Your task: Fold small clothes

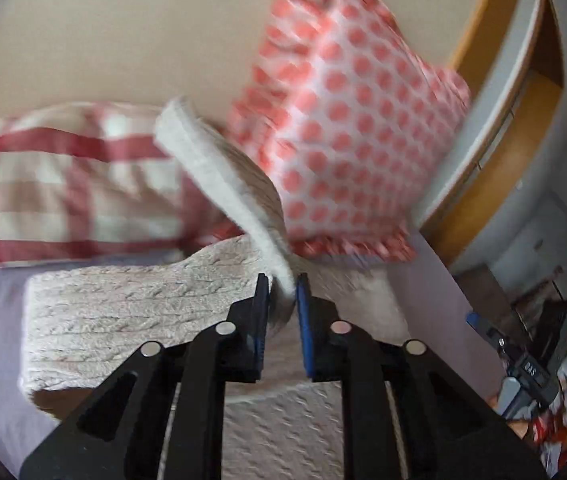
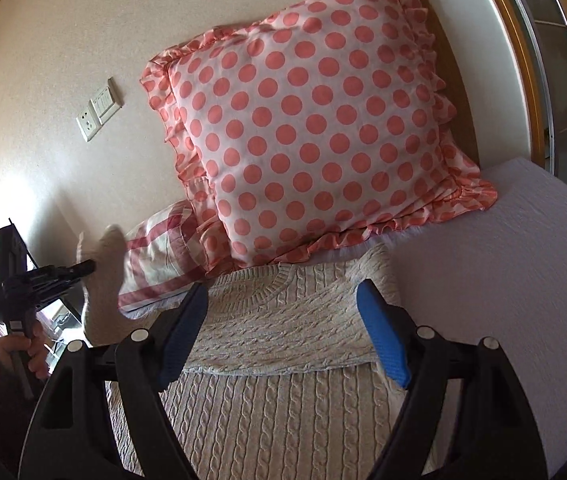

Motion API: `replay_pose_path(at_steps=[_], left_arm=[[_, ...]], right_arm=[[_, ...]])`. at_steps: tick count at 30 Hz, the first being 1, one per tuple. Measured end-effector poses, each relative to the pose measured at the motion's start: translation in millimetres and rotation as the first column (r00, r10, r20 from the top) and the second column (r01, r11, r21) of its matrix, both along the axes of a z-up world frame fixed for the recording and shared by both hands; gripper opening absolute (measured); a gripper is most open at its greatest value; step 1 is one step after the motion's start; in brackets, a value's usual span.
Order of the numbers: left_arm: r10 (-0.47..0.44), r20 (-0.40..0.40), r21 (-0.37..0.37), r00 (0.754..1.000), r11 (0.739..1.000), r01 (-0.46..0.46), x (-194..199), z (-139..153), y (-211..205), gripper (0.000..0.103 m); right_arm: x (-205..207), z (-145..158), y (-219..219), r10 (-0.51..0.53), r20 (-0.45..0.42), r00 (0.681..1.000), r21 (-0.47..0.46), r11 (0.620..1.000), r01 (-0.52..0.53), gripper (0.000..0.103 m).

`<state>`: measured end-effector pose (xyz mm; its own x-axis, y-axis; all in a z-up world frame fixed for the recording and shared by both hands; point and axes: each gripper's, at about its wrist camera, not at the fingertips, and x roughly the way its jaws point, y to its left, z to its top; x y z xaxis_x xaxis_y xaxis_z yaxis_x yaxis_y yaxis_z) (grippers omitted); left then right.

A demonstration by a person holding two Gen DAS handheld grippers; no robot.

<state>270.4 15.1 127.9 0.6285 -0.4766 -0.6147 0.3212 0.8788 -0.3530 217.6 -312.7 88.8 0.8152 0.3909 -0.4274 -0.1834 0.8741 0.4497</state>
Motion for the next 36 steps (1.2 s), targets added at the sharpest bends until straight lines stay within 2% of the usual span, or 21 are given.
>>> replay_pose_path(at_steps=[1, 2, 4, 6, 7, 8, 9, 12, 15, 18, 20, 21, 22, 24, 26, 28, 30, 32, 34, 36], left_arm=[[-0.061, -0.042, 0.049, 0.997, 0.997, 0.063, 1.1, -18.1, -35.6, 0.031], [-0.098, -0.067, 0.09, 0.993, 0.991, 0.104, -2.5, -33.2, -59.0, 0.031], [-0.126, -0.069, 0.116, 0.99, 0.984, 0.133, -16.8, -46.2, -73.6, 0.033], [-0.111, -0.02, 0.109, 0.994, 0.988, 0.112, -38.3, -43.7, -60.4, 0.046], [-0.088, 0.011, 0.111, 0.996, 0.99, 0.086, -50.8, -40.1, -48.3, 0.056], [-0.061, 0.037, 0.118, 0.997, 0.991, 0.057, -61.3, -35.9, -37.2, 0.061], [-0.036, 0.055, 0.126, 0.998, 0.992, 0.029, -71.6, -31.0, -22.8, 0.062], [0.026, 0.078, 0.153, 0.997, 0.988, -0.037, -106.6, -26.1, 11.8, 0.066], [0.076, 0.077, 0.169, 0.994, 0.982, -0.088, -139.4, -27.9, 44.7, 0.069], [0.131, 0.059, 0.174, 0.99, 0.975, -0.14, -168.5, -39.1, 69.4, 0.072], [0.161, 0.027, 0.149, 0.987, 0.975, -0.163, -180.2, -50.2, 85.4, 0.074], [0.171, 0.006, 0.131, 0.985, 0.977, -0.17, -185.6, -55.9, 93.5, 0.074], [0.179, -0.015, 0.113, 0.984, 0.978, -0.176, -187.7, -62.1, 99.7, 0.074], [0.204, -0.049, 0.096, 0.978, 0.975, -0.198, -190.1, -73.7, 108.8, 0.074], [0.204, -0.083, 0.057, 0.976, 0.978, -0.199, -194.1, -83.5, 115.7, 0.074], [0.192, -0.106, 0.02, 0.976, 0.981, -0.191, -198.6, -92.0, 119.1, 0.074], [0.184, -0.125, 0.001, 0.975, 0.983, -0.185, -201.5, -99.4, 120.3, 0.074], [0.169, -0.154, -0.032, 0.974, 0.984, -0.176, -203.5, -105.7, 120.4, 0.074], [0.144, -0.169, -0.066, 0.975, 0.986, -0.156, -209.2, -109.3, 119.3, 0.074], [0.131, -0.167, -0.075, 0.977, 0.987, -0.145, -218.5, -111.8, 118.0, 0.074]], right_arm=[[4.2, -4.0, 1.3, 0.006, -0.024, 1.0, -0.004, 1.0, -0.007, 0.078], [7.9, -7.9, 0.9, 0.013, -0.051, 0.999, 0.0, 1.0, -0.013, 0.078], [13.0, -14.6, -5.6, 0.029, -0.098, 0.995, 0.035, 0.999, -0.025, 0.078], [17.6, -20.6, -9.9, 0.036, -0.128, 0.991, 0.05, 0.998, -0.03, 0.074], [22.2, -23.7, -10.9, 0.034, -0.146, 0.989, 0.048, 0.998, -0.027, 0.072], [29.9, -28.0, -11.2, 0.033, -0.176, 0.984, 0.048, 0.999, -0.025, 0.066], [38.7, -32.9, -11.1, 0.039, -0.209, 0.977, 0.061, 0.998, -0.027, 0.059], [73.5, -54.7, -9.4, 0.057, -0.324, 0.944, 0.122, 0.992, -0.018, 0.05], [104.3, -77.3, -4.7, 0.029, -0.422, 0.906, 0.127, 0.992, 0.028, 0.045], [124.2, -92.9, -0.4, -0.023, -0.469, 0.883, 0.105, 0.991, 0.082, 0.045], [129.3, -97.4, 0.9, -0.044, -0.464, 0.885, 0.122, 0.986, 0.113, 0.044], [131.0, -96.7, 2.2, -0.052, -0.448, 0.893, 0.121, 0.986, 0.118, 0.027], [131.7, -96.2, 4.6, -0.044, -0.429, 0.902, 0.123, 0.987, 0.106, 0.014], [125.2, -87.5, 2.6, -0.042, -0.378, 0.925, 0.149, 0.983, 0.105, 0.01], [108.0, -72.6, -5.7, -0.056, -0.313, 0.948, 0.175, 0.978, 0.116, 0.01], [92.3, -65.8, -14.4, -0.116, -0.291, 0.95, 0.132, 0.978, 0.16, 0.01], [89.2, -72.4, -19.3, -0.142, -0.34, 0.93, 0.039, 0.986, 0.165, 0.011], [82.0, -81.2, -25.0, -0.103, -0.418, 0.903, 0.062, 0.988, 0.142, 0.012], [58.2, -74.4, -30.5, -0.067, -0.402, 0.913, 0.094, 0.989, 0.114, 0.021], [22.2, -60.2, -32.8, -0.068, -0.334, 0.94, 0.062, 0.994, 0.093, 0.061]])
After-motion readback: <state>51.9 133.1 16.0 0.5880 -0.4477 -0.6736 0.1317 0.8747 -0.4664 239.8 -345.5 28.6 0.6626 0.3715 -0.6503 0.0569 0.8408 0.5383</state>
